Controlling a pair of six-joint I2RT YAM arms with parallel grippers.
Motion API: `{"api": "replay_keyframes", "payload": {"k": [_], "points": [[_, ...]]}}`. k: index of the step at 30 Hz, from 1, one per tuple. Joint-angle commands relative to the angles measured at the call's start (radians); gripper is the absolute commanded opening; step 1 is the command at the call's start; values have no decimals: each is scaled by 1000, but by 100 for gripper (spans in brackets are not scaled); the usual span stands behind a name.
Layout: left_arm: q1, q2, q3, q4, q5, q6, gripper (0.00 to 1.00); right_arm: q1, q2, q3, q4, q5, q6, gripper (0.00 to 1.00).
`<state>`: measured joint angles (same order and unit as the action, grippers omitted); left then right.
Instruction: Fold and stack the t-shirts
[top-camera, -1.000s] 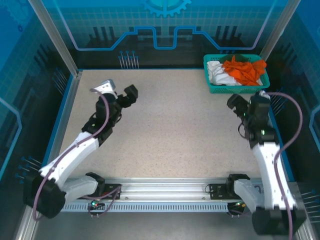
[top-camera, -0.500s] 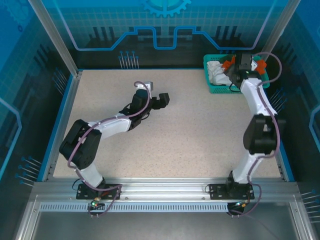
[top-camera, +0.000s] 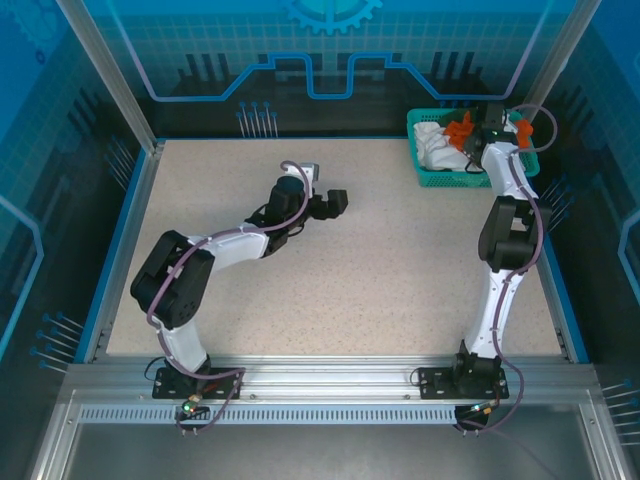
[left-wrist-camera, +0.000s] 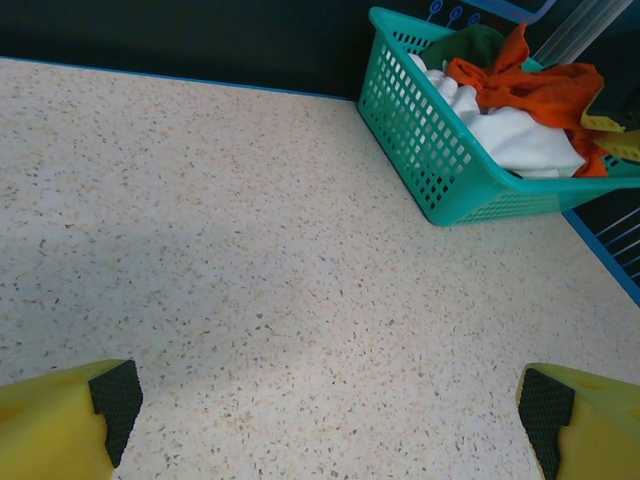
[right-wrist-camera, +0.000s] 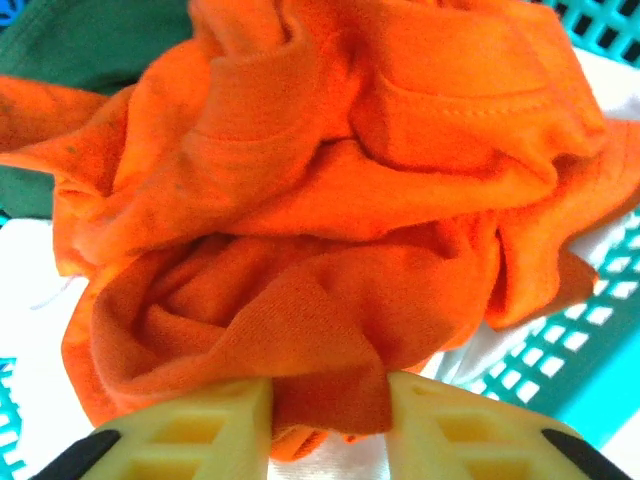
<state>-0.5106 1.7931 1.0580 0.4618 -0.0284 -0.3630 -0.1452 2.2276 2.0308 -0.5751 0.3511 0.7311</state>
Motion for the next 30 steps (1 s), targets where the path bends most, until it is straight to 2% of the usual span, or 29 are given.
{"api": "replay_keyframes", "payload": {"k": [1, 6, 9, 12, 20, 24, 30], "points": [[0, 17, 28, 26, 31, 14, 99, -5, -6, 14, 20, -12, -39, 12], [1, 19, 26, 29, 43, 14, 99, 17, -56, -5, 44, -4, -81, 9], [0, 26, 31, 29, 51, 9, 99, 46, -121, -48, 86, 41, -119, 8], [-1, 29, 33, 31, 57, 7, 99, 86, -196, -113, 158, 80, -168, 0], [-8, 47, 41, 32, 77, 3, 99, 201, -325, -167, 295, 231, -279, 0], [-18, 55, 51, 29, 80, 9, 99, 261, -350, -128, 367, 267, -366, 0], [-34, 76, 75, 7, 86, 19, 99, 330, -353, 62, 369, 292, -495, 0]]}}
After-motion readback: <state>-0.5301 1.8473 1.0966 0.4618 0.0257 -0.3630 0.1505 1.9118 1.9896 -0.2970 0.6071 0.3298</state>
